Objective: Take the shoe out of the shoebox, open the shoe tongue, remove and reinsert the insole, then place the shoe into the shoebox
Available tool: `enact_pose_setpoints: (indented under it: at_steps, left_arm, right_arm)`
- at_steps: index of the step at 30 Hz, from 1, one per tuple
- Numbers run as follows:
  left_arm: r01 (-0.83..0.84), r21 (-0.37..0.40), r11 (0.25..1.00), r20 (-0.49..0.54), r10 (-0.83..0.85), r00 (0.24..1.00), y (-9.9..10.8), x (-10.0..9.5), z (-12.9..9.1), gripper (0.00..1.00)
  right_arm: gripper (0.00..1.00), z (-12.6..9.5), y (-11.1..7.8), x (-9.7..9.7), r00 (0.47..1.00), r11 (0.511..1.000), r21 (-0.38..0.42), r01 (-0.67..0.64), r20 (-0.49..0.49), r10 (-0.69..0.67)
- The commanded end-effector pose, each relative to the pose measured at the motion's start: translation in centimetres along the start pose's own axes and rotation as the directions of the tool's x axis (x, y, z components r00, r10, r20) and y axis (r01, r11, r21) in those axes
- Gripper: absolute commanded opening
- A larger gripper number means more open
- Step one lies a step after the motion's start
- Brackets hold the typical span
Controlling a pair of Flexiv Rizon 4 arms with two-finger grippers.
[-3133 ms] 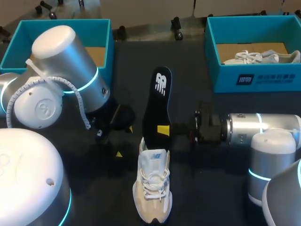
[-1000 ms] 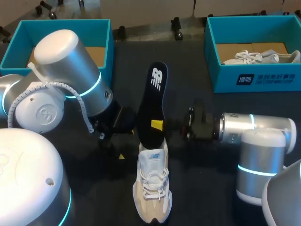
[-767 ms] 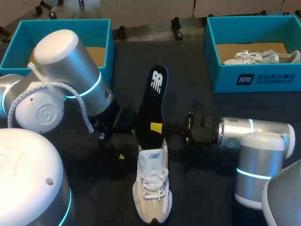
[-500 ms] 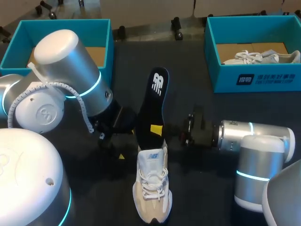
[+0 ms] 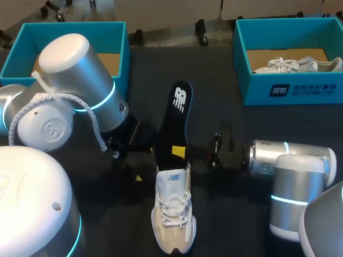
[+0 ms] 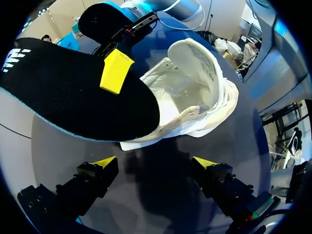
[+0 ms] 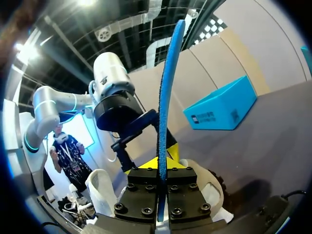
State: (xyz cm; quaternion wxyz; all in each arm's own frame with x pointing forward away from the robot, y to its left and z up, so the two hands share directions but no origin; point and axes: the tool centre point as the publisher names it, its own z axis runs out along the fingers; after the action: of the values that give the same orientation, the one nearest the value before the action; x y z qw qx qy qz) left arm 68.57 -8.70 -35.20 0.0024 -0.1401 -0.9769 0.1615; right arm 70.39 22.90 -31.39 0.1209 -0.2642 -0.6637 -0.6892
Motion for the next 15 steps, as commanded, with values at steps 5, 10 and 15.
enact_pose_setpoints:
  at_steps: [5,10,15]
  left_arm:
    - [0.0,-0.001,1.0,0.001,0.0,1.0,0.0,0.1,0.0,1.0]
    - [0.0,-0.001,1.0,0.001,0.0,1.0,0.0,0.1,0.0,1.0]
    - [0.0,-0.001,1.0,0.001,0.0,1.0,0.0,0.1,0.0,1.0]
  right_arm:
    - [0.0,-0.4,-0.4,0.3,1.0,1.0,0.022,-0.022,0.003,0.022]
    - [0.0,-0.6,-0.9,0.3,0.999,0.998,0.04,-0.043,0.0,0.043]
    - [0.0,-0.4,-1.7,0.3,0.998,0.997,0.054,-0.058,-0.005,0.058]
